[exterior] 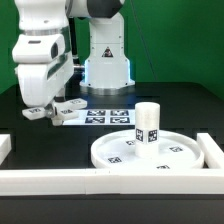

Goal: Assemble round table

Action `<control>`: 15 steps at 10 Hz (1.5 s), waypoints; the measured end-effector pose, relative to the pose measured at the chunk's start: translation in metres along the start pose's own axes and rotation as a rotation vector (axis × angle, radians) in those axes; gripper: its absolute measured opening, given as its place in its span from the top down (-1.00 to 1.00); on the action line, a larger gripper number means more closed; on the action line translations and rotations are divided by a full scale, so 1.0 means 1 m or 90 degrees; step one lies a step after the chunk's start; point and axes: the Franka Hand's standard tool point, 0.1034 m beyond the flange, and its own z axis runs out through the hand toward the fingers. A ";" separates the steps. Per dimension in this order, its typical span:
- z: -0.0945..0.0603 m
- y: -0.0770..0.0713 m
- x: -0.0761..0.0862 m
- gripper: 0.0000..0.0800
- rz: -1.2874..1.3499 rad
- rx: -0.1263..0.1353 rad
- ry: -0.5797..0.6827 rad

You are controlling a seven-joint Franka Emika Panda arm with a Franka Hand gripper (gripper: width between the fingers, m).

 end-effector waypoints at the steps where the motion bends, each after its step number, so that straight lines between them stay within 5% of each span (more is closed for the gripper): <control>1: -0.012 -0.004 0.008 -0.12 0.029 0.016 0.004; 3: -0.042 0.000 0.032 -0.12 0.082 0.036 0.008; 8: -0.071 0.052 0.131 -0.12 0.220 -0.001 0.017; 13: -0.069 0.053 0.129 -0.12 0.227 0.002 0.016; 15: -0.079 0.053 0.142 -0.12 0.231 -0.008 0.021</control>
Offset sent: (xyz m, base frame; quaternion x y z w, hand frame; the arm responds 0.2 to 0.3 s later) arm 0.0353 0.0498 0.0451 0.0215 -0.0035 0.0695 0.9973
